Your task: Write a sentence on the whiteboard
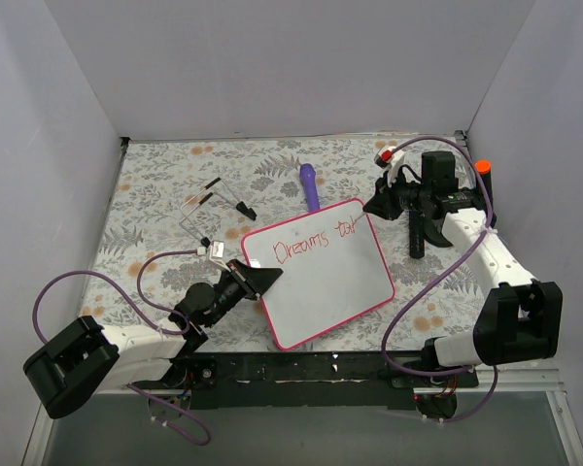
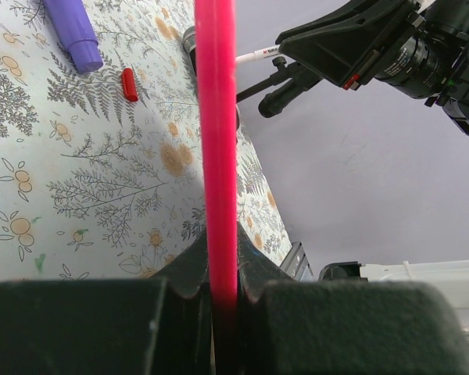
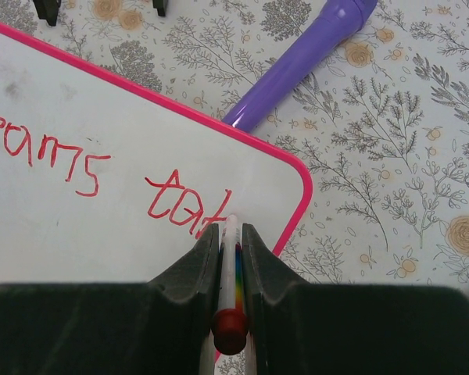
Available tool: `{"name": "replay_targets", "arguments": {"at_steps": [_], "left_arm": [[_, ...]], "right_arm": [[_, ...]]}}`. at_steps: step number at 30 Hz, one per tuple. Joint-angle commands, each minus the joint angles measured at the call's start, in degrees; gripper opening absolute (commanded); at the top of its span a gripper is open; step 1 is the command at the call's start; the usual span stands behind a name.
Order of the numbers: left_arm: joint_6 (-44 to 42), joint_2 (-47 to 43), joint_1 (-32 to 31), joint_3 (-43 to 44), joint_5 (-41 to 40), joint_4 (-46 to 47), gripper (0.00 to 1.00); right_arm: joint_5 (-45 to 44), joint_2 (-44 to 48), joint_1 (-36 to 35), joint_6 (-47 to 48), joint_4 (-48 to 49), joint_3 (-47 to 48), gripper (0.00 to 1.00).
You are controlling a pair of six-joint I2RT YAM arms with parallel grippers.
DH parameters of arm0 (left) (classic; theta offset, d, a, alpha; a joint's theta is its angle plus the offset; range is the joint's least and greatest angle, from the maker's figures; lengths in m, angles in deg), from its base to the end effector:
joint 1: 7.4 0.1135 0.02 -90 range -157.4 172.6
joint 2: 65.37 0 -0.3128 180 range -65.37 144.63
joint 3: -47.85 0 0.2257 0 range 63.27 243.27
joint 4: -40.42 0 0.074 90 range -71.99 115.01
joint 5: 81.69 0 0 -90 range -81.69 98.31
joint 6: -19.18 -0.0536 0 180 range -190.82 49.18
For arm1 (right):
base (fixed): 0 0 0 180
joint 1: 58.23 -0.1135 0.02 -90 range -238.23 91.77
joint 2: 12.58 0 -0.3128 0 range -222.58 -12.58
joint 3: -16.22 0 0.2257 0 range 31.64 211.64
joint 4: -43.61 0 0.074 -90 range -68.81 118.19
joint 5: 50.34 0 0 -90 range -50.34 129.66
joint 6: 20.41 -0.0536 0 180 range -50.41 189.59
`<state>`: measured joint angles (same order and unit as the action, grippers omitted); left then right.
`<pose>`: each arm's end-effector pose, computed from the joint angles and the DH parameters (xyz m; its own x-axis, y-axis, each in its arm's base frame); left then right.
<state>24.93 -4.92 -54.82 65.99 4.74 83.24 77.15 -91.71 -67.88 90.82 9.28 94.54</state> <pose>0.1108 -0.1157 0.2348 -0.6899 -0.7169 0.1007 -0.0634 -0.0788 -0.9949 0.2725 0.0794 0.3504 -0.3031 -0.3430 -0.8891 -0.7868 0.6164 0.0304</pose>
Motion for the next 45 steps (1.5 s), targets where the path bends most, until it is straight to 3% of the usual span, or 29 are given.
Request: {"name": "replay_targets", "arguments": {"at_steps": [1, 9, 28, 39, 45], "left_arm": [[0.76, -1.91, 0.05, 1.15, 1.02, 9.52, 0.0], [0.76, -1.82, 0.05, 1.23, 1.2, 9.7, 0.0], [1.11, -1.73, 0.05, 0.97, 1.11, 10.23, 0.0], [1.02, -2.17, 0.05, 0.01, 0.76, 9.79, 0.0], [0.94, -2.35, 0.05, -0.35, 0.94, 9.79, 0.0]], "right_arm": [[3.19, 1.87, 0.16, 0.82, 1.52, 0.13, 0.01], [4.78, 1.88, 0.25, 1.44, 0.2, -0.49, 0.01], [-1.11, 5.13, 0.25, 3.29, -1.91, -5.76, 0.01], [5.57, 8.03, 0.16, 0.04, -1.39, 0.3, 0.01], [7.24, 9.7, 0.25, -0.32, -0.42, -2.42, 0.01]]}}
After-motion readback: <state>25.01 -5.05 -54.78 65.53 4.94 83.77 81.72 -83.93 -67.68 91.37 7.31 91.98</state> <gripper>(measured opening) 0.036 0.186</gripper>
